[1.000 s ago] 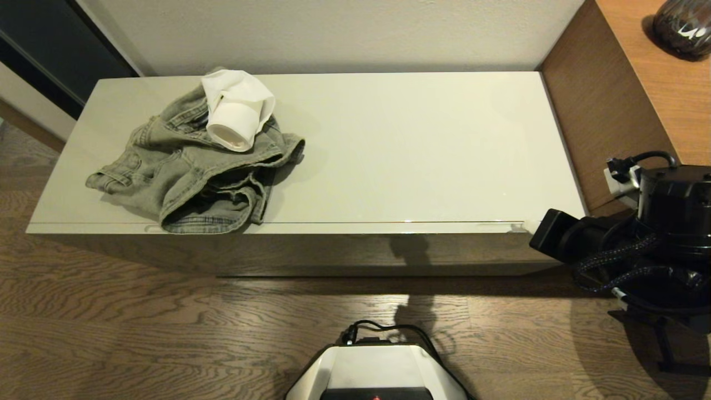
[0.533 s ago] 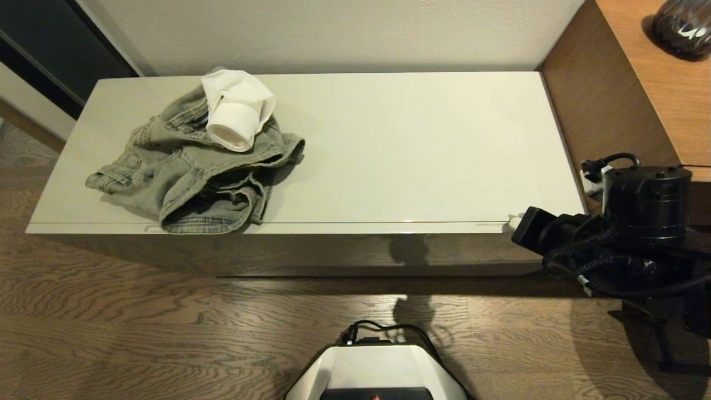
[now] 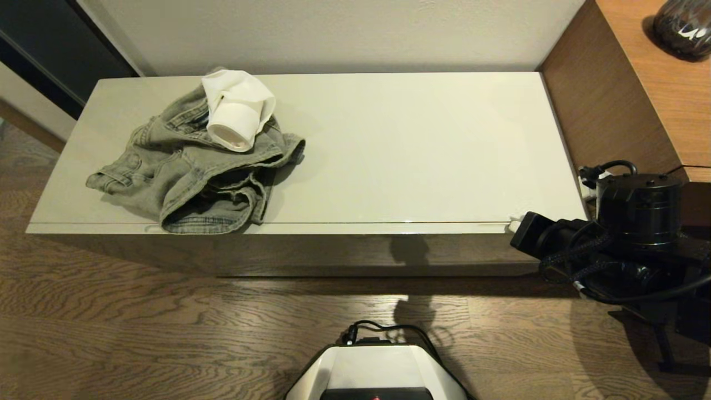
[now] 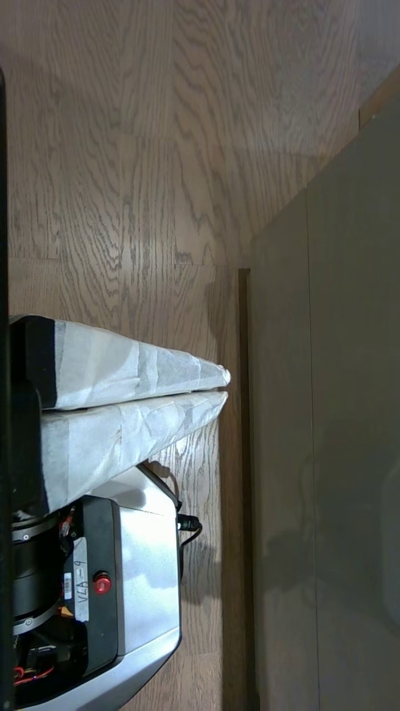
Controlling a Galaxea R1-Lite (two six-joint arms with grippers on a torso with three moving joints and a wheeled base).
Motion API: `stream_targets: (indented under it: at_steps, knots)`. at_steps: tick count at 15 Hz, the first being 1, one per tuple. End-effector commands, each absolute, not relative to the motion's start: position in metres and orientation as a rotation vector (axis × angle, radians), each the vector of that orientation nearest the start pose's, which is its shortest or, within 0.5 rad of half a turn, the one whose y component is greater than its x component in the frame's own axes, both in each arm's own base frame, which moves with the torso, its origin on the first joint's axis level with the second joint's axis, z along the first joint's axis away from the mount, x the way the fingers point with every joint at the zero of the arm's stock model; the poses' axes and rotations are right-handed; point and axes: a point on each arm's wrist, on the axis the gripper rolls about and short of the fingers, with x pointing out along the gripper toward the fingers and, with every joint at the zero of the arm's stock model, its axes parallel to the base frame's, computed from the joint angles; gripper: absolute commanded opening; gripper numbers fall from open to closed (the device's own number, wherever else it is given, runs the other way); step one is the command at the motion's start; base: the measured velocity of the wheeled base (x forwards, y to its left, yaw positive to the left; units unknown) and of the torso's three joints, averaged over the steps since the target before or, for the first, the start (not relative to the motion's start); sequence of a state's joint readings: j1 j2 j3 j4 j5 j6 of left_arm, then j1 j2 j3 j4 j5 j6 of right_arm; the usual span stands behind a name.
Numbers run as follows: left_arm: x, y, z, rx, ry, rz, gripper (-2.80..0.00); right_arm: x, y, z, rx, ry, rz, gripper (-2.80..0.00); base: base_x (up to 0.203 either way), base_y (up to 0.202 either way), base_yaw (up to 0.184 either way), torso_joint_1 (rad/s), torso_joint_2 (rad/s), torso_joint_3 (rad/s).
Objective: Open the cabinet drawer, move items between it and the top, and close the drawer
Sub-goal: Open the drawer
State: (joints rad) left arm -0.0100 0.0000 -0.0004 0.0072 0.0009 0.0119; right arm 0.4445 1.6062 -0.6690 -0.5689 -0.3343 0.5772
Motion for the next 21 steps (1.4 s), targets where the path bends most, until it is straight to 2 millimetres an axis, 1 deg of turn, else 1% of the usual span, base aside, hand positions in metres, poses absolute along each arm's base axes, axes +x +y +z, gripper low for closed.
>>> stream_targets:
  at_steps: [1, 3, 5, 9, 11, 12, 13, 15, 16, 17, 19, 21]
  knots:
    - [-0.023, 0.000, 0.075, 0.012, 0.008, -0.008, -2.80, 0.243, 0.108, 0.159, 0.419, 0.395, -0.003, -2.80, 0.000, 0.000, 0.000, 0.000, 0.00, 0.000]
    - [-0.023, 0.000, 0.075, 0.012, 0.008, -0.008, -2.80, 0.237, 0.106, 0.150, 0.403, 0.436, -0.010, -2.80, 0.000, 0.000, 0.000, 0.000, 0.00, 0.000]
    - [-0.023, 0.000, 0.075, 0.012, 0.008, -0.008, -2.80, 0.235, 0.105, 0.146, 0.410, 0.454, -0.013, -2.80, 0.000, 0.000, 0.000, 0.000, 0.00, 0.000]
    - [-0.023, 0.000, 0.075, 0.012, 0.009, -0.008, -2.80, 0.233, 0.104, 0.143, 0.410, 0.469, -0.016, -2.80, 0.000, 0.000, 0.000, 0.000, 0.00, 0.000]
    - [-0.023, 0.000, 0.075, 0.012, 0.009, -0.008, -2.80, 0.237, 0.105, 0.156, 0.433, 0.421, -0.011, -2.80, 0.000, 0.000, 0.000, 0.000, 0.00, 0.000]
    - [-0.023, 0.000, 0.075, 0.012, 0.009, -0.008, -2.80, 0.239, 0.103, 0.167, 0.450, 0.386, -0.013, -2.80, 0.000, 0.000, 0.000, 0.000, 0.00, 0.000]
    - [-0.023, 0.000, 0.075, 0.012, 0.009, -0.008, -2.80, 0.240, 0.100, 0.175, 0.457, 0.373, -0.024, -2.80, 0.000, 0.000, 0.000, 0.000, 0.00, 0.000]
    - [-0.023, 0.000, 0.075, 0.012, 0.009, -0.008, -2.80, 0.240, 0.091, 0.203, 0.475, 0.342, -0.045, -2.80, 0.000, 0.000, 0.000, 0.000, 0.00, 0.000]
    - [-0.023, 0.000, 0.075, 0.012, 0.009, -0.008, -2.80, 0.241, 0.088, 0.210, 0.480, 0.337, -0.058, -2.80, 0.000, 0.000, 0.000, 0.000, 0.00, 0.000]
    - [-0.023, 0.000, 0.075, 0.012, 0.009, -0.008, -2.80, 0.243, 0.089, 0.213, 0.504, 0.329, -0.064, -2.80, 0.000, 0.000, 0.000, 0.000, 0.00, 0.000]
    - [-0.023, 0.000, 0.075, 0.012, 0.008, -0.008, -2.80, 0.248, 0.091, 0.206, 0.530, 0.348, -0.080, -2.80, 0.000, 0.000, 0.000, 0.000, 0.00, 0.000]
    - [-0.023, 0.000, 0.075, 0.012, 0.008, -0.008, -2.80, 0.254, 0.093, 0.204, 0.544, 0.348, -0.100, -2.80, 0.000, 0.000, 0.000, 0.000, 0.00, 0.000]
